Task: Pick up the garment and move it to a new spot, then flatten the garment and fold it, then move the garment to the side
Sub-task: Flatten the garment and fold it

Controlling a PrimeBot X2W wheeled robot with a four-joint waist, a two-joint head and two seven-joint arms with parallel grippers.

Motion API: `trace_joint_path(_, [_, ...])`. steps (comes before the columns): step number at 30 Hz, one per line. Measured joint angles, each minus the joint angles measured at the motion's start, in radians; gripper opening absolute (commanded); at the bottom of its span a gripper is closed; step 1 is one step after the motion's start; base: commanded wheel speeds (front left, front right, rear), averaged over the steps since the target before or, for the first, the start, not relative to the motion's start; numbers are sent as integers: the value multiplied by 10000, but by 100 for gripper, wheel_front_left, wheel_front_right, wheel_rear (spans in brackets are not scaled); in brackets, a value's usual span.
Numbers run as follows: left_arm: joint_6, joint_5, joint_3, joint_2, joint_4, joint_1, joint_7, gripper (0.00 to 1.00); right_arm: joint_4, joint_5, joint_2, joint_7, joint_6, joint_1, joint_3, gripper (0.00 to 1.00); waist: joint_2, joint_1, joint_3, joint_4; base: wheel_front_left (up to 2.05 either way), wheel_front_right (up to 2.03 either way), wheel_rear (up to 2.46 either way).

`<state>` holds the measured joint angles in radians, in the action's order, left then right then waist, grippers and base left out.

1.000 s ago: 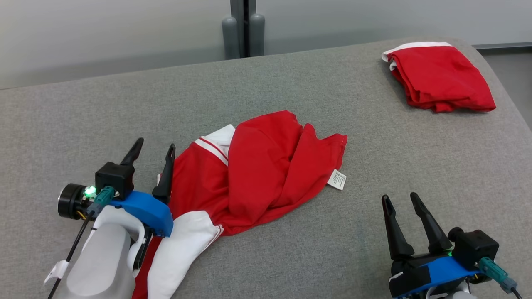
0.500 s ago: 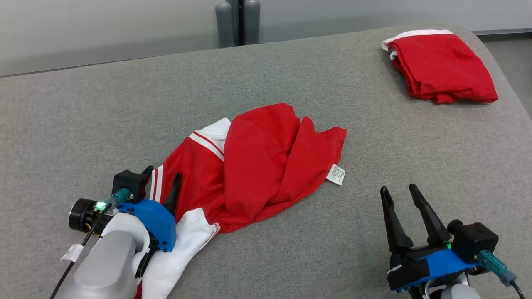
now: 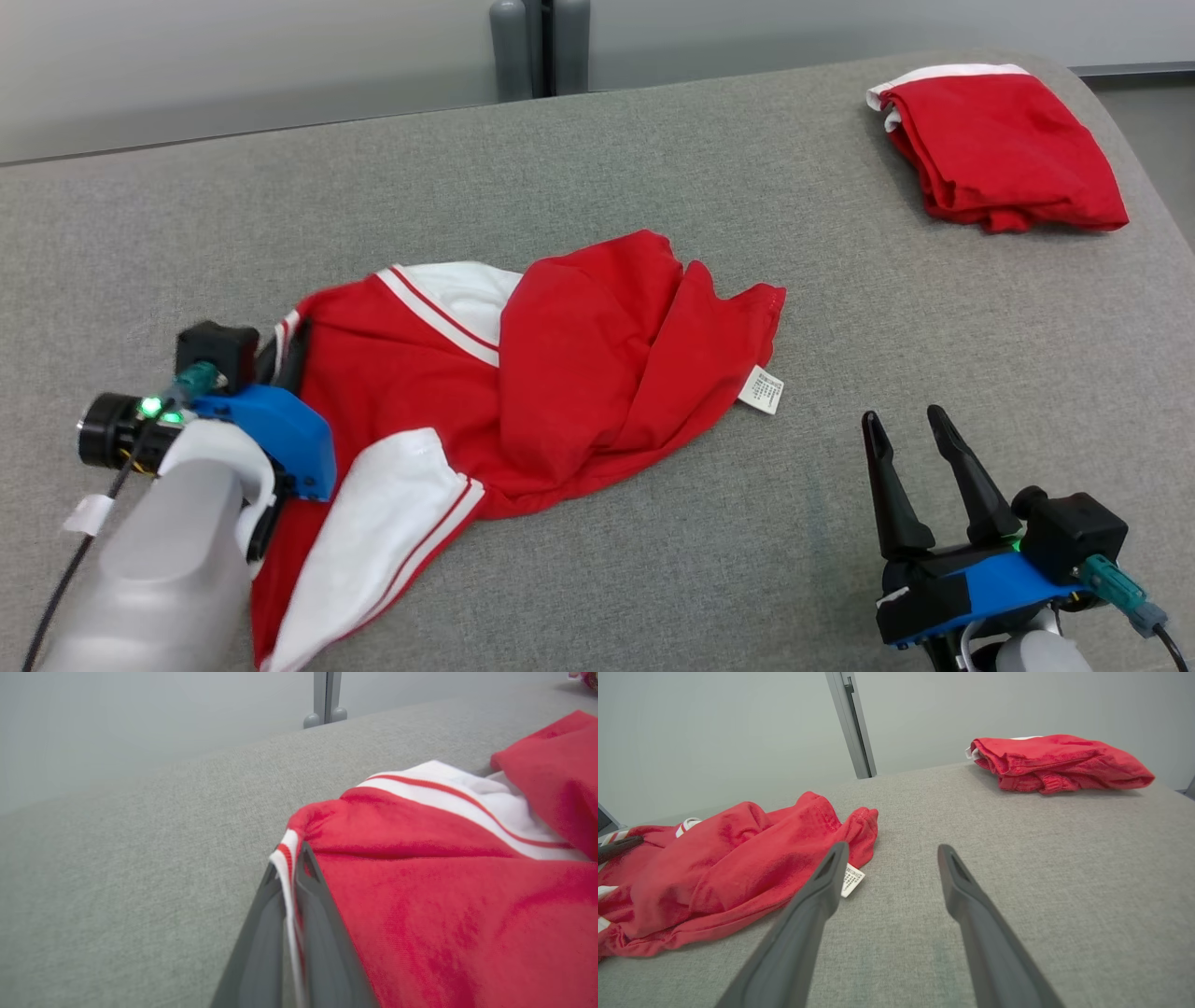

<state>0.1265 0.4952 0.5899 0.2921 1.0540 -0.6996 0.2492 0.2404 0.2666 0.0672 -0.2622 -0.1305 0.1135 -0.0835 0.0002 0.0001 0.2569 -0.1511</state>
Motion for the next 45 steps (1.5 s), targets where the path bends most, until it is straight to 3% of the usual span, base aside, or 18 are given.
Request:
trace_joint_path(6, [-564, 73, -932, 832, -663, -719, 123, 0, -12, -6, 50, 0, 0, 3, 63, 100, 0, 0, -71, 26, 0, 0, 0])
trace_joint_path(12, [-729, -23, -1563, 1195, -1097, -601, 125, 0, -4, -50, 52, 0, 0, 5, 134, 100, -2, -1, -39, -16, 0, 0, 0])
trace_joint_path(13, [-729, -27, -1597, 1187, -1068, -498, 125, 16, 10, -48, 52, 0, 0, 6, 132, 100, -2, 0, -48, -25, 0, 0, 0])
trace_joint_path(14, [-732, -52, -1620, 1170, -1074, -396, 125, 87, 23, -50, 52, 0, 0, 6, 136, 100, -2, 0, -61, -32, 0, 0, 0])
trace_joint_path(15, [-752, -94, -1682, 1137, -1143, -321, 123, 100, 31, -50, 50, 0, 0, 6, 136, 100, -2, 0, -77, -31, 0, 0, 0])
trace_joint_path(26, [-1001, -867, -3172, 596, -3960, 1558, 127, 100, 75, -88, 10, -2, 0, -219, 184, 100, -3, -3, -845, 334, 0, 0, 0])
trace_joint_path(34, [-825, -1804, -4000, -278, -6284, 3722, 125, 100, 140, -75, 44, 0, 0, -635, 324, 100, -3, -3, -1684, 873, 0, 0, 0])
trace_joint_path(45, [-648, -2713, -4502, -1367, -7710, 6286, 125, 100, 247, -44, 79, 0, 0, -1040, 541, 100, -3, -2, -2270, 1410, 0, 0, 0])
